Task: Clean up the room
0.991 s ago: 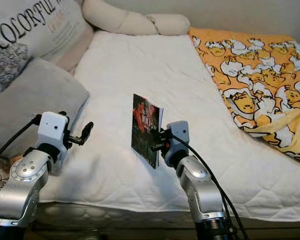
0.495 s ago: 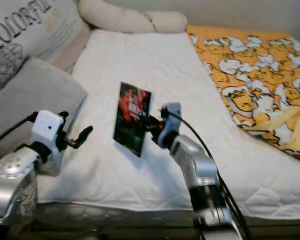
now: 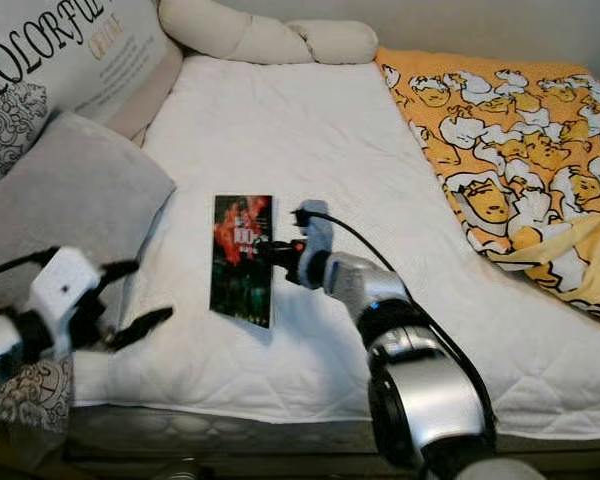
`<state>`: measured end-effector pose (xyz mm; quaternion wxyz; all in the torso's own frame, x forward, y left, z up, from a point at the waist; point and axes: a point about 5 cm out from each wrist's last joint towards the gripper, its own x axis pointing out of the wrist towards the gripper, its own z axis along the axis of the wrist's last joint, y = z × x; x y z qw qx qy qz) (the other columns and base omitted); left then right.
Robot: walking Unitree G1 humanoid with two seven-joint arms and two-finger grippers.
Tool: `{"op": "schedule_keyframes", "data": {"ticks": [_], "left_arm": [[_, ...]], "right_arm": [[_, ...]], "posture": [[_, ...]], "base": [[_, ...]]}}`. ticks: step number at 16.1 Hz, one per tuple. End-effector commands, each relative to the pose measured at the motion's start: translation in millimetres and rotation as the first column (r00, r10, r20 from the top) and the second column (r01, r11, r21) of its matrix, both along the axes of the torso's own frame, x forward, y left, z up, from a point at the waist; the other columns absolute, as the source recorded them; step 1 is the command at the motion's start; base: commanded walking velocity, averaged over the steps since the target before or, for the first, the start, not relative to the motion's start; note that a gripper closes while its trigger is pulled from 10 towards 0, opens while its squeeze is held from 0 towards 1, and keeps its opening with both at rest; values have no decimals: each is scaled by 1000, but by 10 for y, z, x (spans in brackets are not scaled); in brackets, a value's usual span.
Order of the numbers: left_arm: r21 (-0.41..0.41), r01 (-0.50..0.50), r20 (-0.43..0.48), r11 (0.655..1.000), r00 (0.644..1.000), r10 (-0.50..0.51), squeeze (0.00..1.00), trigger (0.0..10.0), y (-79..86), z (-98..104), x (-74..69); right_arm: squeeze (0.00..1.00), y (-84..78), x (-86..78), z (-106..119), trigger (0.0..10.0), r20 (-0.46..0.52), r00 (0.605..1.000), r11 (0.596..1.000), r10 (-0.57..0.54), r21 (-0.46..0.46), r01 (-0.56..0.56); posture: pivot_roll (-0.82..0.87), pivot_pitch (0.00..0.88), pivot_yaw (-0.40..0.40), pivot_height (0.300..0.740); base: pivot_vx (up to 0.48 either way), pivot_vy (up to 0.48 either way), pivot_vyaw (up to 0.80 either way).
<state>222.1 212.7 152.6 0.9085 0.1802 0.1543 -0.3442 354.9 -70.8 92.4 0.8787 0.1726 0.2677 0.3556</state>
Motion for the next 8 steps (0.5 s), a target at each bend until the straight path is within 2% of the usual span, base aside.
{"op": "schedule_keyframes", "data": {"ticks": [1, 4, 5, 7, 8], "left_arm": [[0, 23, -2, 1000, 1000, -23, 0, 10000, -3, 83, -74], [6, 37, -42, 999, 998, -37, 0, 10000, 1, 87, -202], [14, 36, -60, 999, 998, -35, 0, 10000, 6, 89, -265], [27, 29, -77, 999, 997, -27, 0, 10000, 9, 78, -328], [30, 25, -78, 999, 997, -23, 0, 10000, 4, 75, -335]], "right_arm": [[0, 78, 16, 51, 10000, 34, 999, 999, 38, 26, -38], [0, 114, 17, 36, 10000, 17, 1000, 998, 12, 60, -13], [0, 112, 19, 10, 10000, 21, 1000, 1000, -5, 29, 4], [341, 87, 0, -98, 10000, 67, 998, 989, -16, -144, 25], [867, 66, 3, -127, 10000, 95, 995, 976, -32, -211, 52]], "posture": [[154, 0, -78, 740], [176, 0, -91, 740], [187, 0, -98, 740], [189, 4, -101, 740], [190, 8, -102, 740]], "base": [[0, 0, 0], [0, 0, 0], [0, 0, 0], [0, 0, 0], [0, 0, 0]]}}
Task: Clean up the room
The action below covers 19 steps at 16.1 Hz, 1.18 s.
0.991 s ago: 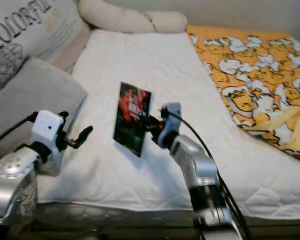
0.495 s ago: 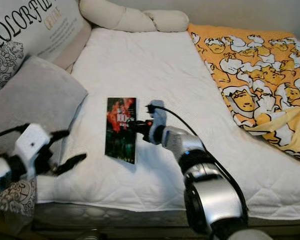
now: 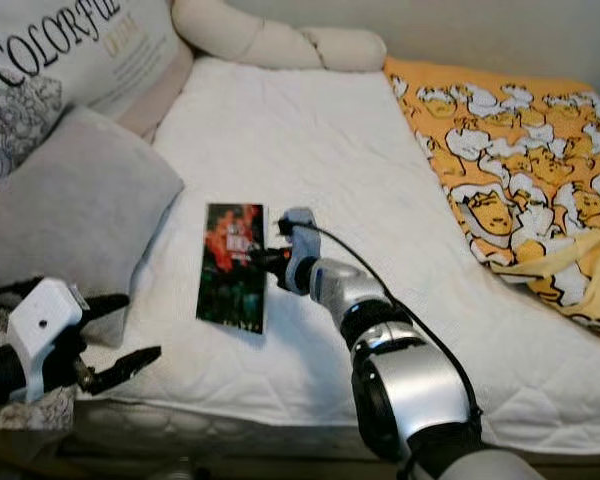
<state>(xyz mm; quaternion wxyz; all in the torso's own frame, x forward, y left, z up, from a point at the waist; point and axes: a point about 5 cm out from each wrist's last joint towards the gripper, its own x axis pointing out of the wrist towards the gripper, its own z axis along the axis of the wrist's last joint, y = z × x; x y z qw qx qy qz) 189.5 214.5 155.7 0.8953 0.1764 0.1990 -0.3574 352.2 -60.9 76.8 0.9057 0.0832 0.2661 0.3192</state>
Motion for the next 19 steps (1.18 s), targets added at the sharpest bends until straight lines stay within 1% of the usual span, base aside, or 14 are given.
{"op": "schedule_keyframes", "data": {"ticks": [1, 2, 3, 5, 6, 7, 8, 9, 10, 12, 14, 16, 17, 19], "left_arm": [[8, 5, 14, 1000, 1000, -5, 0, 10000, -21, 39, -8], [9, 4, 14, 1000, 1000, -4, 0, 10000, -26, 37, -8], [10, 2, 14, 1000, 1000, -2, 0, 10000, -38, 41, -16], [17, -5, 13, 1000, 1000, 4, 0, 10000, -53, 46, -29], [18, -5, 13, 1000, 1000, 5, 0, 10000, -56, 46, -28], [19, -5, 11, 1000, 1000, 5, 0, 10000, -69, 36, -27], [21, -4, 10, 1000, 1000, 4, 0, 10000, -84, 25, -28], [22, -4, 10, 1000, 1000, 4, 0, 10000, -89, 21, -27], [21, -1, 7, 1000, 1000, 1, 0, 10000, -112, 6, -24], [8, 0, 10, 1000, 1000, 0, 0, 10000, -177, -23, 3], [-13, 0, 20, 1000, 1000, 0, 0, 10000, -252, -44, 24], [-14, 3, 23, 1000, 1000, -3, 0, 10000, -277, -47, 22], [-10, 4, 28, 1000, 1000, -4, 0, 10000, -290, -42, 6], [4, 11, 33, 1000, 999, -11, 0, 10000, -299, -18, -38]], "right_arm": [[1000, -44, 28, 10, 10000, 40, 999, 998, -11, -69, 14], [1000, -44, 23, -1, 10000, 44, 999, 997, -9, -82, 12], [1000, -52, 15, -27, 10000, 56, 998, 993, -13, -119, 20], [1000, -100, 17, -64, 10000, 115, 993, 974, -30, -222, 55], [1000, -116, 24, -63, 10000, 139, 990, 966, -32, -250, 67], [1000, -156, 32, -71, 10000, 181, 983, 945, -30, -316, 87], [1000, -187, 41, -70, 10000, 207, 978, 932, -36, -347, 108], [1000, -194, 43, -68, 10000, 211, 977, 932, -42, -345, 115], [1000, -213, 49, -59, 10000, 194, 978, 948, -72, -290, 128], [1000, -285, 46, -79, 10000, 199, 969, 949, -146, -247, 193], [1000, -397, -19, -205, 10000, 177, 964, 930, -200, -277, 243], [1000, -417, -71, -285, 10000, 132, 968, 930, -213, -276, 243], [1000, -454, -121, -364, 10000, 108, 965, 916, -238, -306, 260], [1000, -478, -164, -428, 10000, 63, 958, 911, -280, -296, 286]], "posture": [[192, 12, -102, 740], [192, 12, -102, 740], [195, 16, -102, 740], [204, 26, -100, 740], [205, 27, -100, 740], [206, 27, -98, 740], [204, 24, -97, 740], [204, 24, -97, 740], [199, 23, -93, 740], [181, 14, -92, 740], [172, 14, -89, 740], [171, 30, -86, 740], [177, 40, -85, 740], [186, 53, -82, 740]], "base": [[0, 0, 0], [0, 0, 0], [0, 0, 0], [0, 0, 0], [0, 0, 0], [0, 0, 0], [0, 0, 0], [0, 0, 0], [0, 0, 0], [0, 0, 0], [0, 0, 0], [0, 0, 0], [0, 0, 0], [0, 0, 0]]}}
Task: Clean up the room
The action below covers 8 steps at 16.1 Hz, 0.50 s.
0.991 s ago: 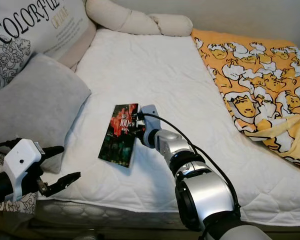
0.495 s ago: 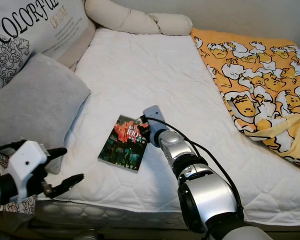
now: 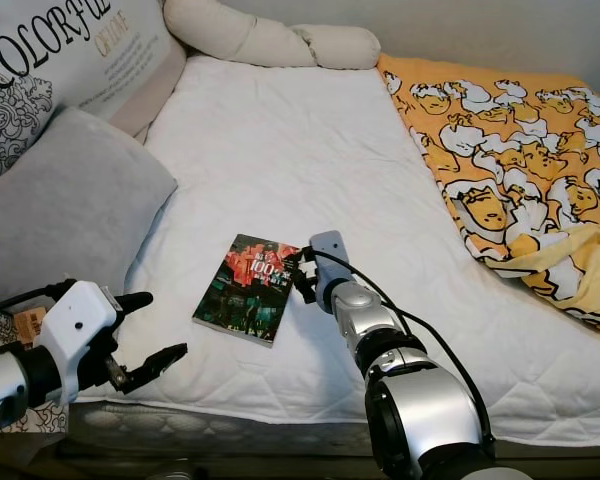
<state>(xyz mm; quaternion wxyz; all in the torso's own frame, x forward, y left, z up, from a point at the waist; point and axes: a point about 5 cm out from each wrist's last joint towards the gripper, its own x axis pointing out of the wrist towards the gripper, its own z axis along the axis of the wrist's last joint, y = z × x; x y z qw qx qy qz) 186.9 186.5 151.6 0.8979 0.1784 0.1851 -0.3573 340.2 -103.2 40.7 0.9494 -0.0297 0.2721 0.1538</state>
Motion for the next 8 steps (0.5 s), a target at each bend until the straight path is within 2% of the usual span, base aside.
{"op": "schedule_keyframes", "data": {"ticks": [1, 3, 4, 5, 6, 7, 8], "left_arm": [[17, 9, 6, 1000, 1000, -9, 0, 10000, -24, 19, -22], [52, 72, -11, 996, 997, -72, 0, 10000, -136, -130, 23], [42, 83, -8, 996, 997, -83, 0, 10000, -207, -200, 87], [39, 81, -1, 996, 997, -81, 0, 10000, -237, -240, 132], [38, 61, 23, 997, 998, -62, 0, 10000, -273, -302, 225], [-34, -48, 61, 998, 997, 50, 0, 10000, -305, -315, 372], [-74, -94, 69, 993, 993, 99, 0, 10000, -316, -308, 409]], "right_arm": [[1000, -50, -55, -81, 10000, -42, 998, 999, -35, 16, 36], [1000, -19, -66, -92, 10000, -52, 997, 998, -52, 29, 53], [1000, -10, -30, -44, 10000, -45, 996, 993, -81, 82, 85], [882, -10, -13, -20, 10000, -39, 996, 990, -84, 110, 88], [0, -41, 6, 12, 10000, -18, 997, 988, -71, 138, 73], [0, -193, 6, 32, 10000, 30, 998, 989, -52, 140, 47], [0, -261, -5, 34, 10000, 47, 997, 988, -54, 145, 47]], "posture": [[186, 55, -82, 740], [165, 62, -84, 740], [147, 46, -85, 740], [127, 27, -85, 740], [93, 0, -81, 740], [52, 0, -66, 740], [45, 0, -63, 740]], "base": [[0, 0, 0], [0, 0, 0], [0, 0, 0], [0, 0, 0], [0, 0, 0], [0, 0, 0], [0, 0, 0]]}}
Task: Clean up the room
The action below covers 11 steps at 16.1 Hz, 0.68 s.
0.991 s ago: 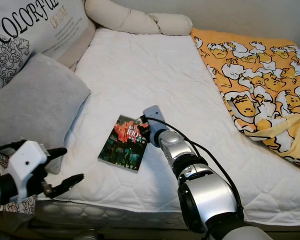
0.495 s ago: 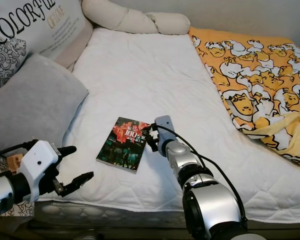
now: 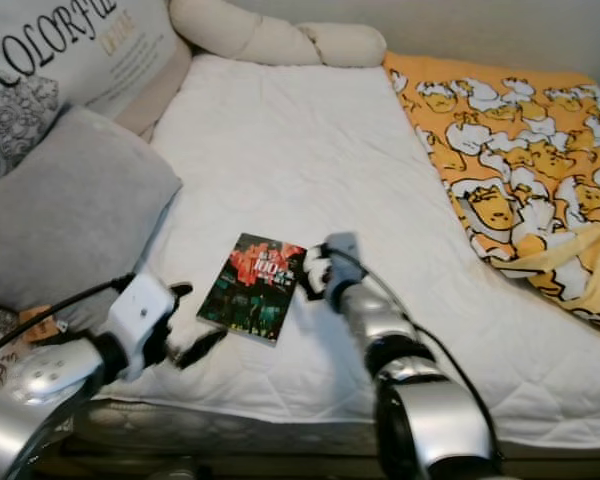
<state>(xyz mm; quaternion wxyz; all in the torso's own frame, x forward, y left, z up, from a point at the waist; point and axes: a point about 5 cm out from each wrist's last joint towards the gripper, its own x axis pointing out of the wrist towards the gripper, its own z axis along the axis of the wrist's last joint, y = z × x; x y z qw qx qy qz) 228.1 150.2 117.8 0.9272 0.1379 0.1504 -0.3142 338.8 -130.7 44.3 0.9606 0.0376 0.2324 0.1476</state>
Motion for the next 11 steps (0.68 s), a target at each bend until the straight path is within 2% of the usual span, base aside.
{"op": "schedule_keyframes", "data": {"ticks": [1, 3, 4, 5, 7, 8, 11], "left_arm": [[-22, -84, 29, 996, 996, 84, 0, 10000, 49, 13, 58], [-96, -227, 36, 969, 972, 231, 0, 10000, 80, -33, 144], [-94, -239, 50, 967, 968, 244, 0, 10000, 81, -33, 160], [-98, -271, 74, 958, 958, 278, 0, 10000, 86, -25, 189], [-104, -337, 115, 936, 930, 348, 0, 10000, 125, 20, 211], [-107, -371, 128, 923, 915, 383, 0, 10000, 159, 26, 217], [-77, -401, 154, 913, 900, 409, 0, 10000, 213, -19, 273]], "right_arm": [[0, -99, -36, -8, 10000, 24, 1000, 1000, -7, 4, 7], [0, -293, -243, -30, 10000, 100, 995, 1000, -17, -25, 19], [0, -327, -304, -6, 10000, 121, 992, 999, -35, -18, 37], [0, -372, -415, 61, 10000, 168, 981, 995, -99, 26, 96], [0, -336, -551, 173, 10000, 238, 962, 990, -135, 77, 119], [0, -286, -614, 199, 10000, 264, 957, 992, -123, 68, 109], [0, -242, -779, 217, 10000, 273, 948, 987, -163, 61, 152]], "posture": [[14, 0, -47, 740], [-42, 0, 1, 740], [-42, 0, 1, 740], [-56, 0, 17, 740], [-56, 0, 23, 740], [-58, 0, 25, 740], [-57, 0, 23, 740]], "base": [[0, 0, 0], [0, 0, 0], [0, 0, 0], [0, 0, 0], [0, 0, 0], [0, 0, 0], [0, -286, 0]]}}
